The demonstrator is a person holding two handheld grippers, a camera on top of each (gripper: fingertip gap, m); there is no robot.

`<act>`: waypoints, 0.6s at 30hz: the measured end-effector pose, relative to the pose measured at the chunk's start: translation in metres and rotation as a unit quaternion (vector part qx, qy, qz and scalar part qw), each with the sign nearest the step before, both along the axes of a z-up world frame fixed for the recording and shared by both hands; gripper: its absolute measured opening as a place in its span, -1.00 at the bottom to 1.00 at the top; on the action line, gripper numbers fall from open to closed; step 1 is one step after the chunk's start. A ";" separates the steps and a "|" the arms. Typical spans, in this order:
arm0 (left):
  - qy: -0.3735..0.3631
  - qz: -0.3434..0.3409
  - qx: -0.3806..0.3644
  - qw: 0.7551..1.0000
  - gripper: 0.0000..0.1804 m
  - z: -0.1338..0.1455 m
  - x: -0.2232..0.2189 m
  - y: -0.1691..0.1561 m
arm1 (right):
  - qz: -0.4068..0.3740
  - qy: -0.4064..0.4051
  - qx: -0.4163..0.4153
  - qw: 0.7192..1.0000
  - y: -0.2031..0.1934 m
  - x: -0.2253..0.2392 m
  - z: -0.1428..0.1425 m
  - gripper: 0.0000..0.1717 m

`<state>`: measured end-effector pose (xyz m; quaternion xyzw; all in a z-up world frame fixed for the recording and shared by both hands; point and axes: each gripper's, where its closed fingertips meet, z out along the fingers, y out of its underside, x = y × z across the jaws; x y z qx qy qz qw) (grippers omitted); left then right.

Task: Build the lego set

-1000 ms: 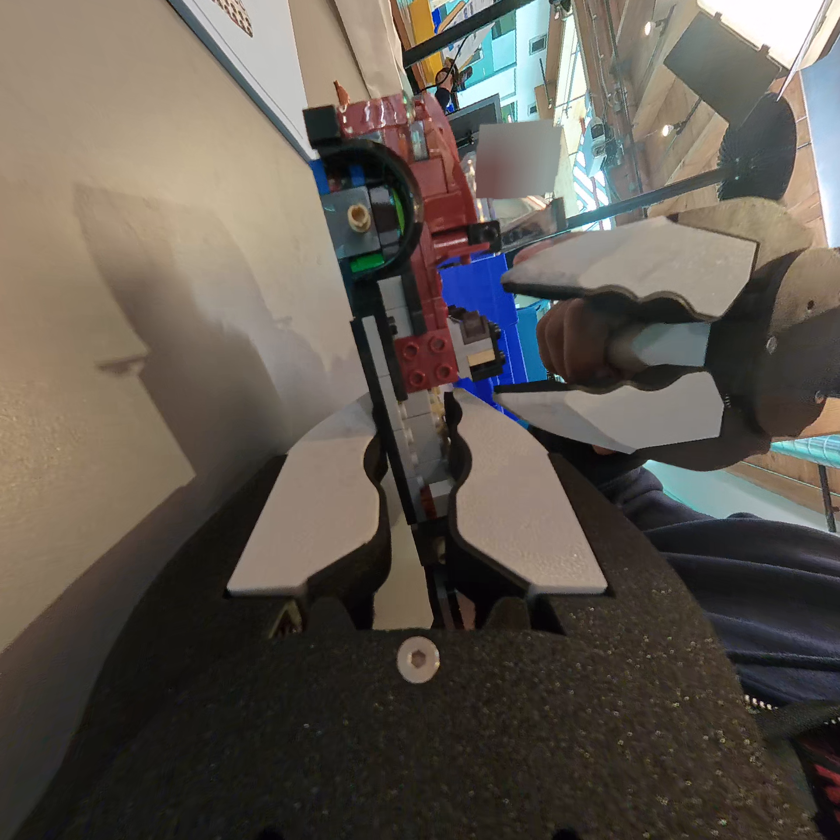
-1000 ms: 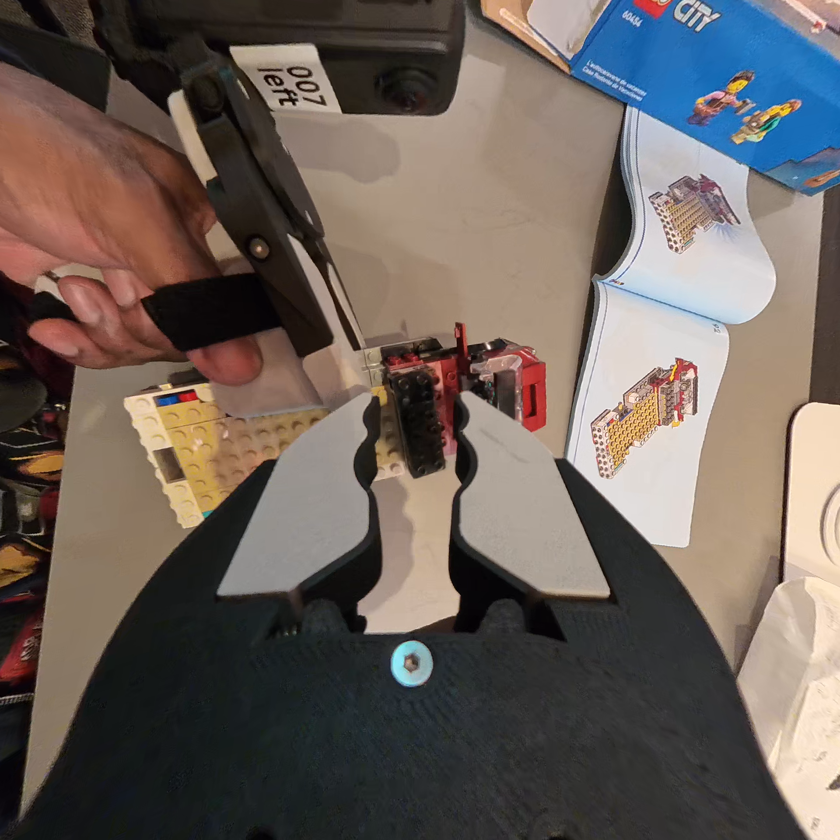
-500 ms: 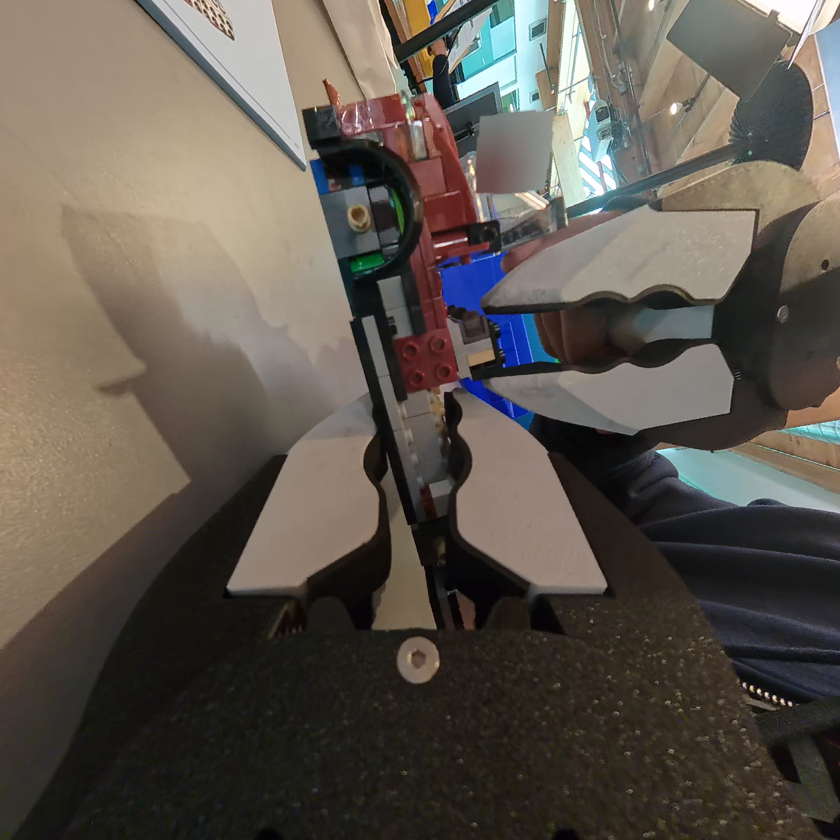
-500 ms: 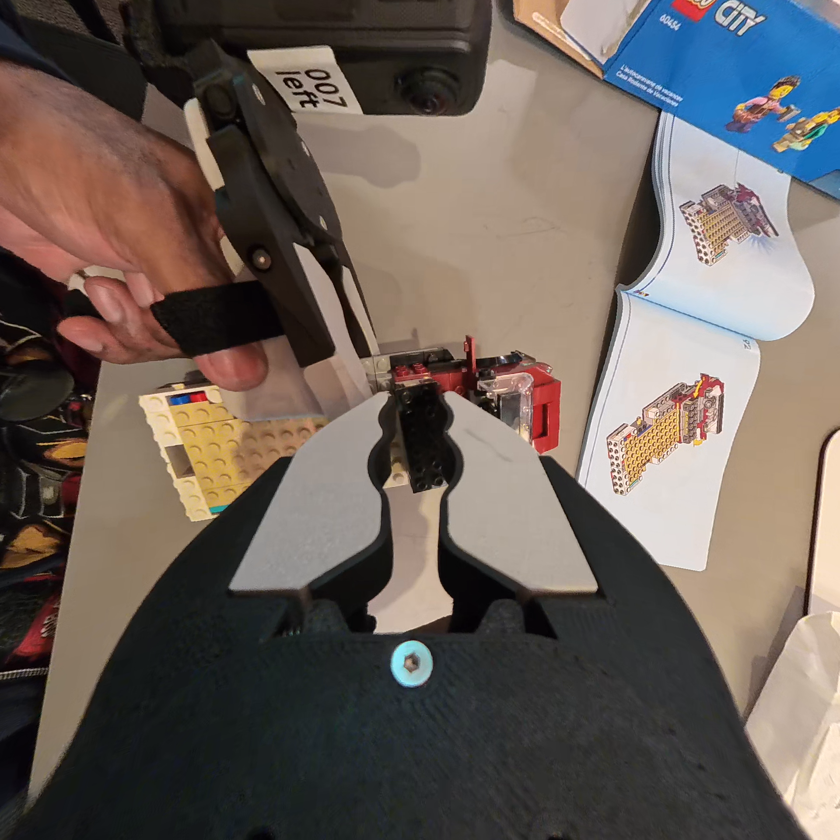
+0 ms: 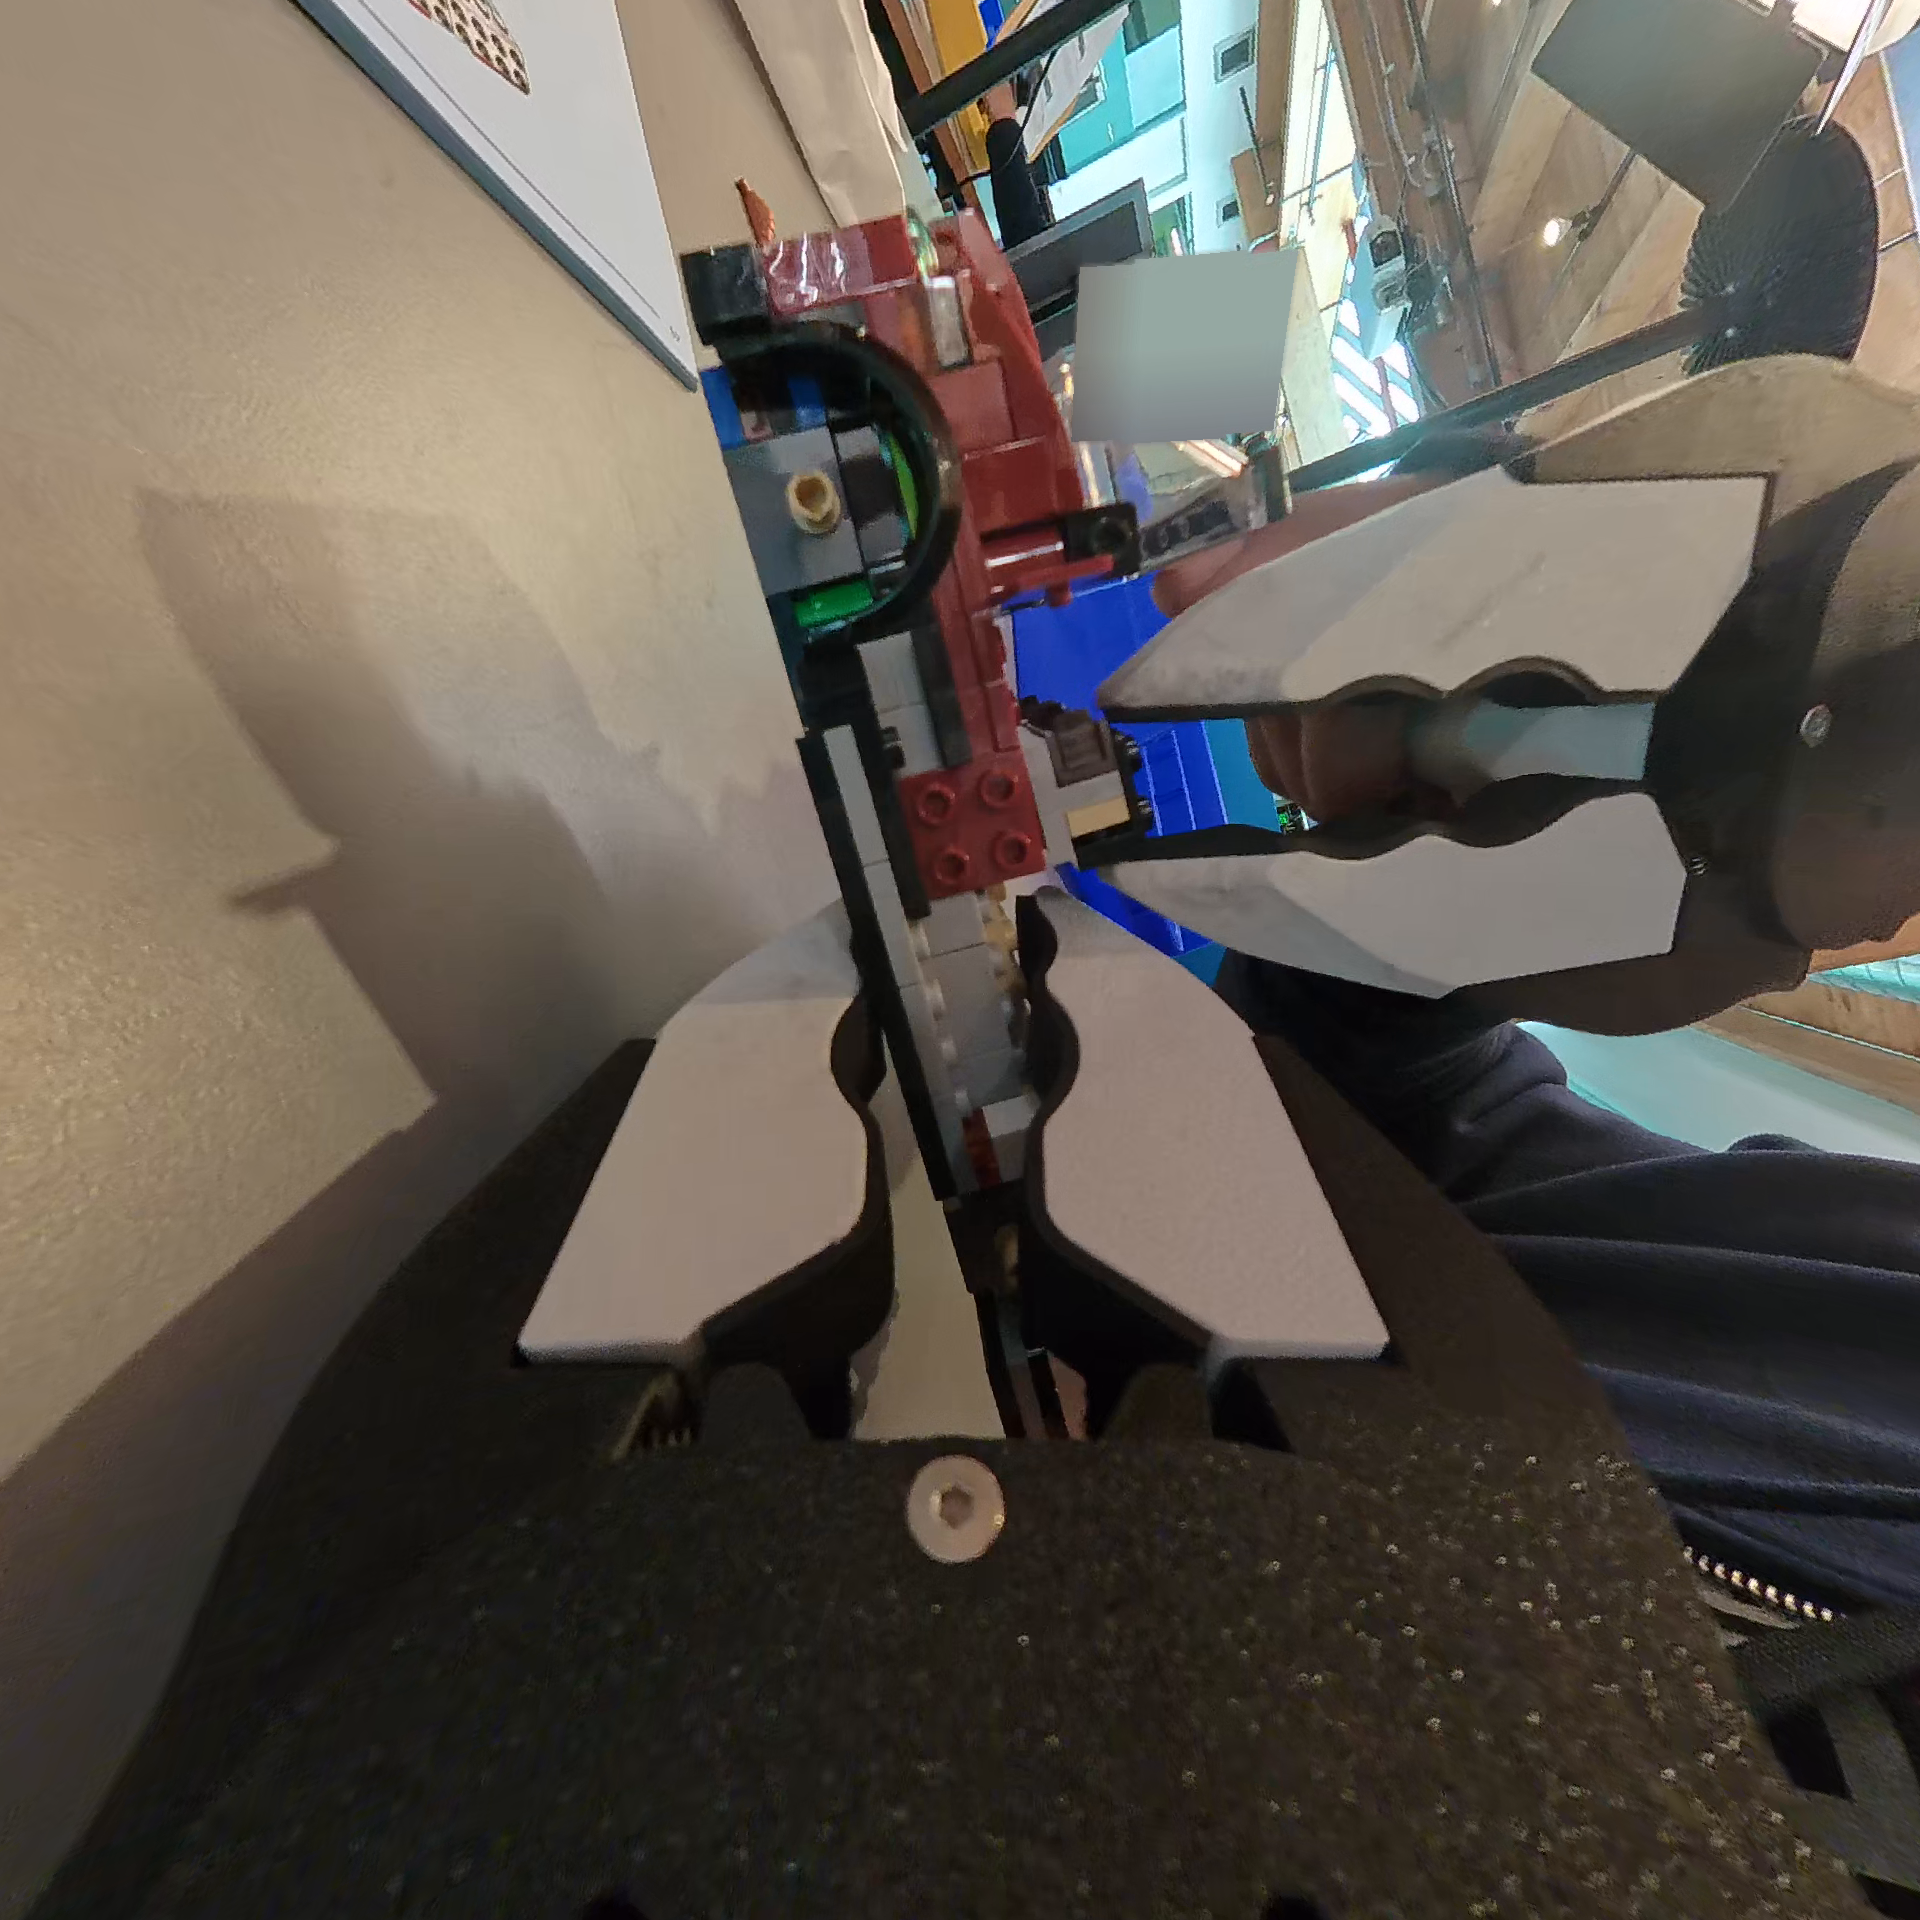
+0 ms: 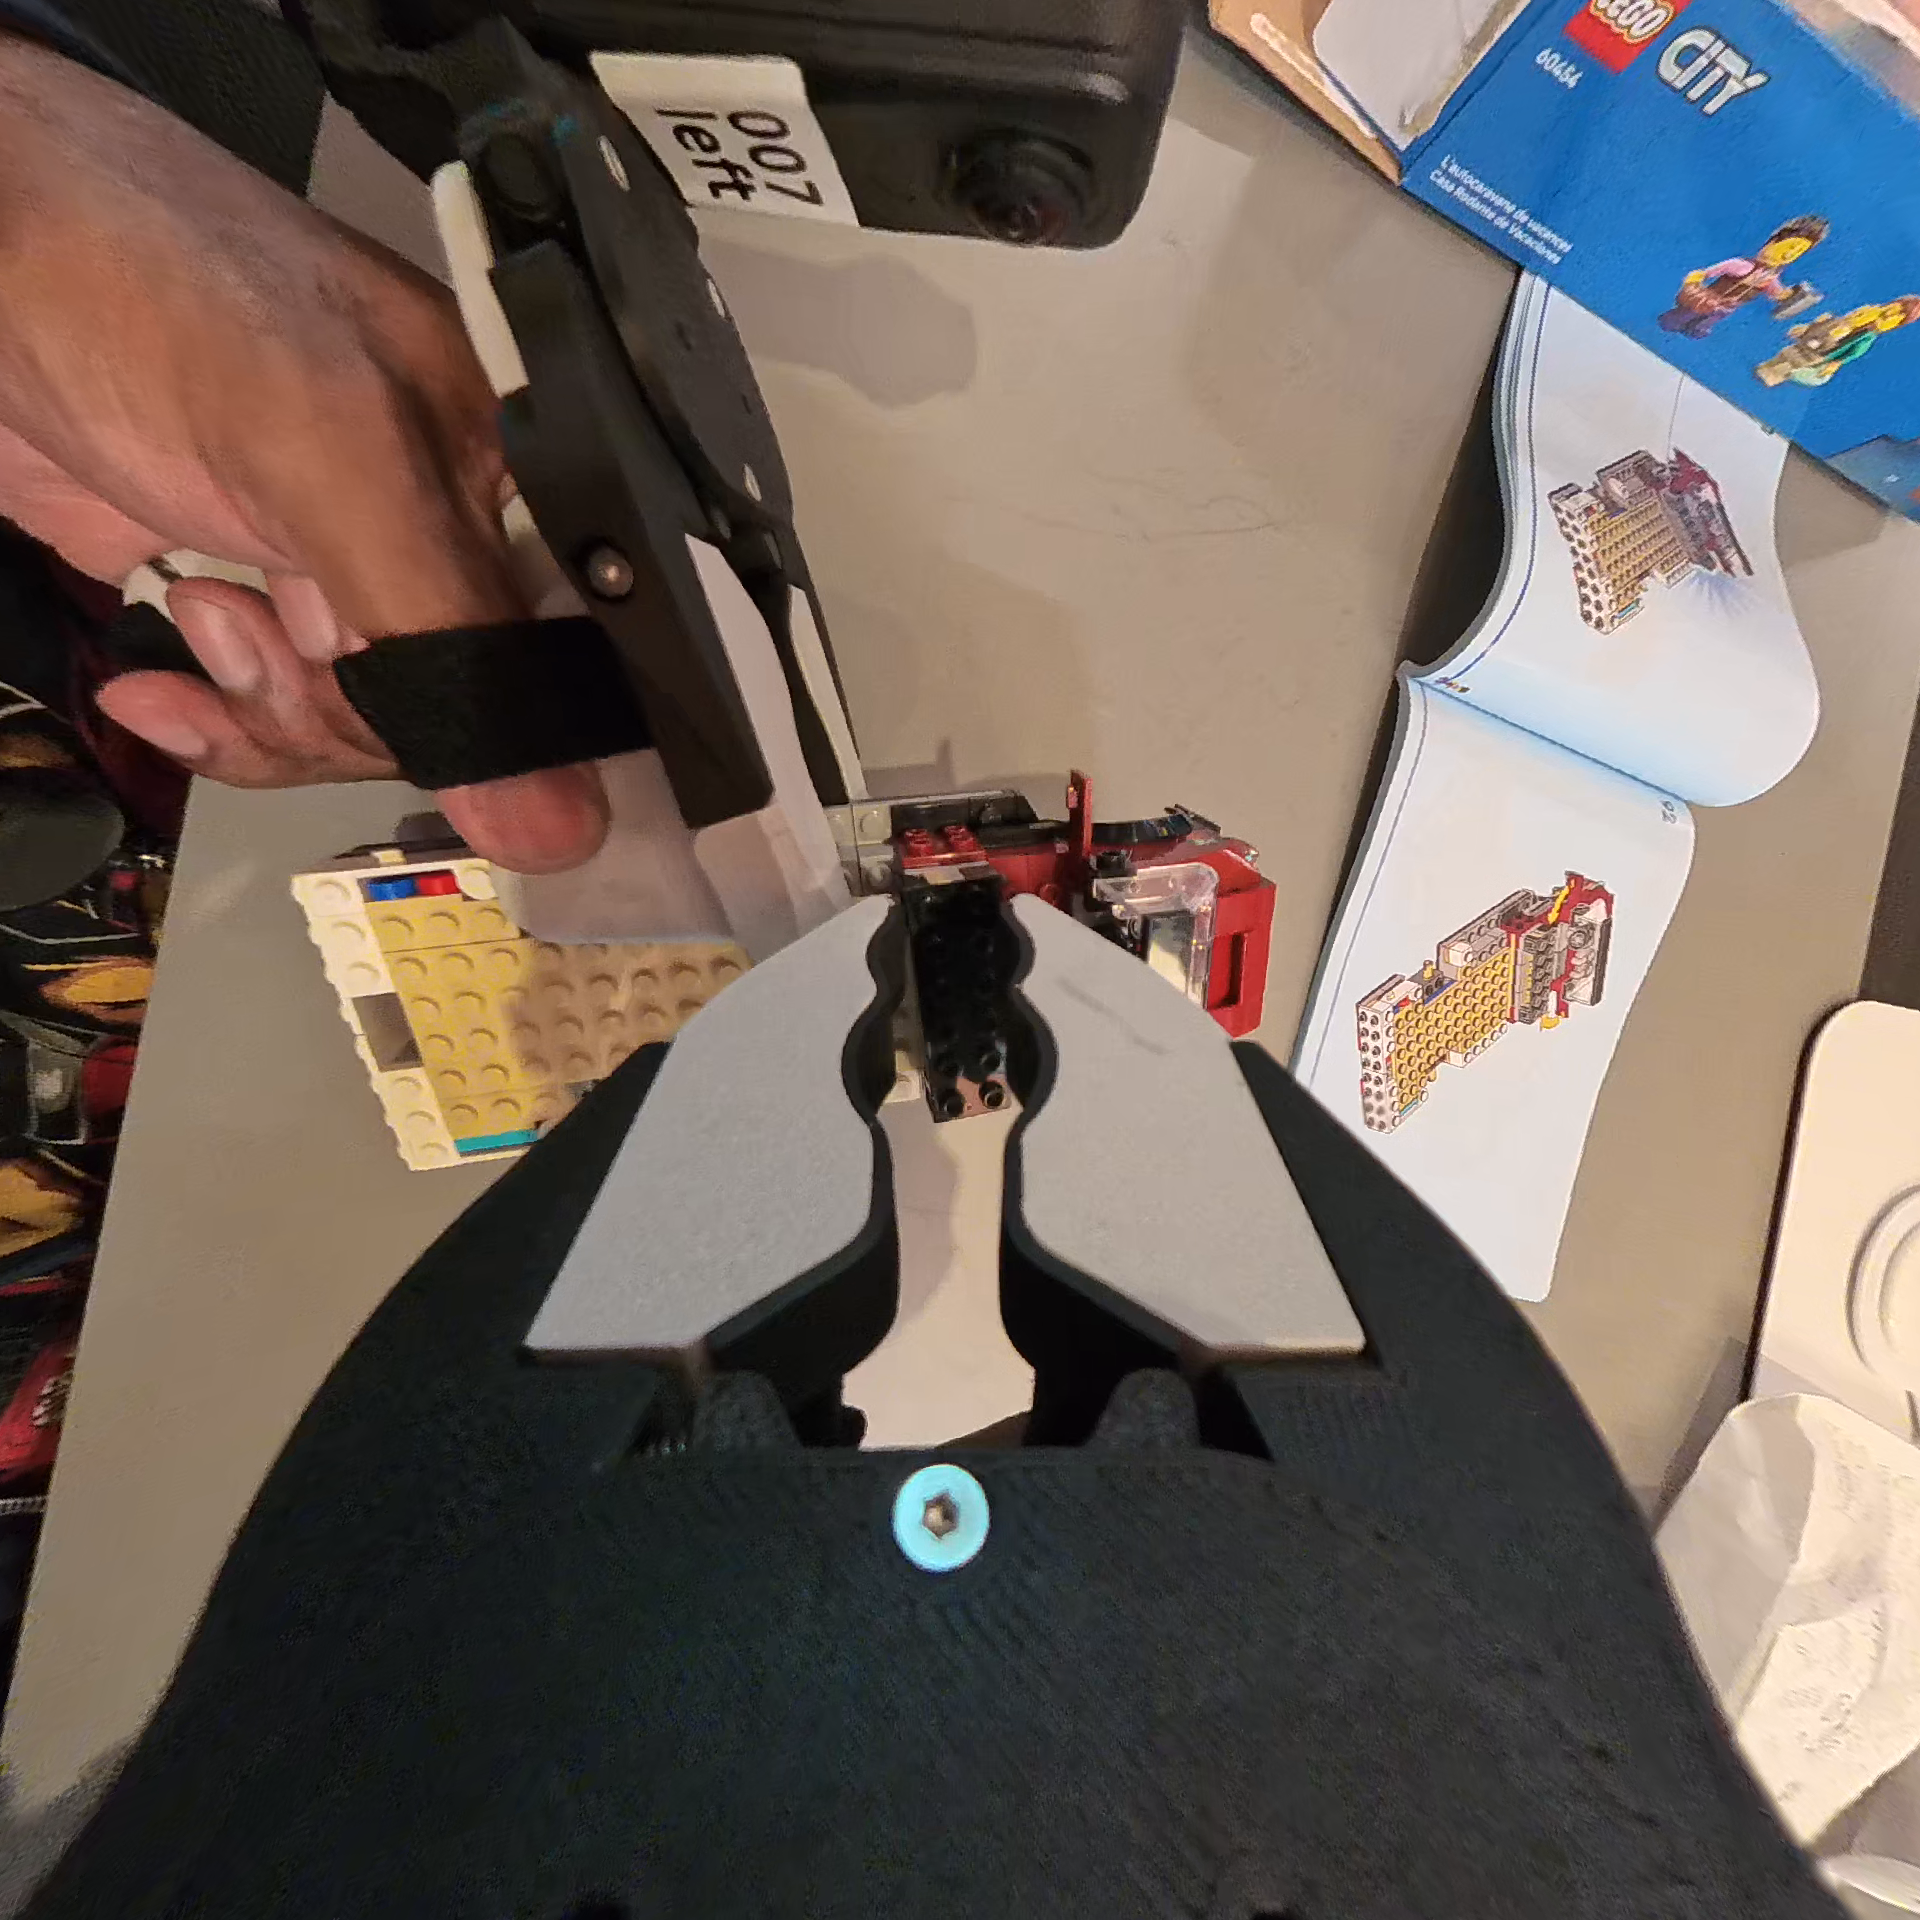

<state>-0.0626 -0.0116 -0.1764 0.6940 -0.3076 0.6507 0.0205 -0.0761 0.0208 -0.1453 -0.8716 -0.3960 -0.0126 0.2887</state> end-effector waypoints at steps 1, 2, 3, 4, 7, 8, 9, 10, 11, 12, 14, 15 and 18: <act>0.000 0.002 0.001 1.000 -0.74 0.000 0.000 0.001 | 0.001 -0.004 0.003 1.000 0.000 0.000 0.000 -0.81; 0.000 0.003 0.001 1.000 -0.74 0.000 0.000 0.001 | 0.001 -0.008 0.007 1.000 0.001 0.000 0.000 -0.80; 0.000 0.003 0.000 1.000 -0.74 0.000 0.000 0.001 | 0.000 -0.014 0.010 1.000 0.002 0.000 0.000 -0.79; 0.000 0.003 0.000 1.000 -0.74 0.000 0.000 0.001 | 0.001 -0.020 0.014 1.000 0.002 0.001 0.000 -0.77; -0.001 0.002 0.000 1.000 -0.74 0.000 0.000 0.001 | 0.005 -0.030 0.015 0.999 0.002 0.001 0.000 -0.76; 0.000 0.001 0.001 1.000 -0.74 0.000 0.000 0.001 | 0.007 -0.032 0.014 0.999 0.002 0.000 -0.001 -0.76; 0.000 0.001 0.001 1.000 -0.74 0.000 0.000 0.000 | 0.008 -0.031 0.012 0.999 0.002 0.000 -0.001 -0.77; -0.002 0.000 0.001 1.000 -0.74 0.000 0.000 0.000 | 0.011 -0.028 0.010 0.999 0.001 -0.001 -0.001 -0.80; -0.003 -0.001 0.001 1.000 -0.74 0.001 -0.001 0.000 | 0.012 -0.029 0.010 0.999 0.001 -0.001 -0.001 -0.80; -0.002 0.000 0.002 1.000 -0.74 0.000 0.000 0.000 | 0.012 -0.030 0.009 0.999 0.001 -0.001 -0.002 -0.81; -0.003 -0.001 0.001 1.000 -0.74 0.001 -0.001 0.000 | 0.008 -0.028 0.008 1.000 0.001 -0.001 -0.002 -0.79; -0.003 0.000 0.002 1.000 -0.74 0.001 -0.001 0.000 | 0.005 -0.026 0.006 1.000 0.002 -0.001 -0.002 -0.79; -0.005 -0.001 0.002 1.000 -0.74 0.001 -0.001 0.000 | 0.004 -0.021 0.003 1.000 0.001 -0.001 -0.002 -0.79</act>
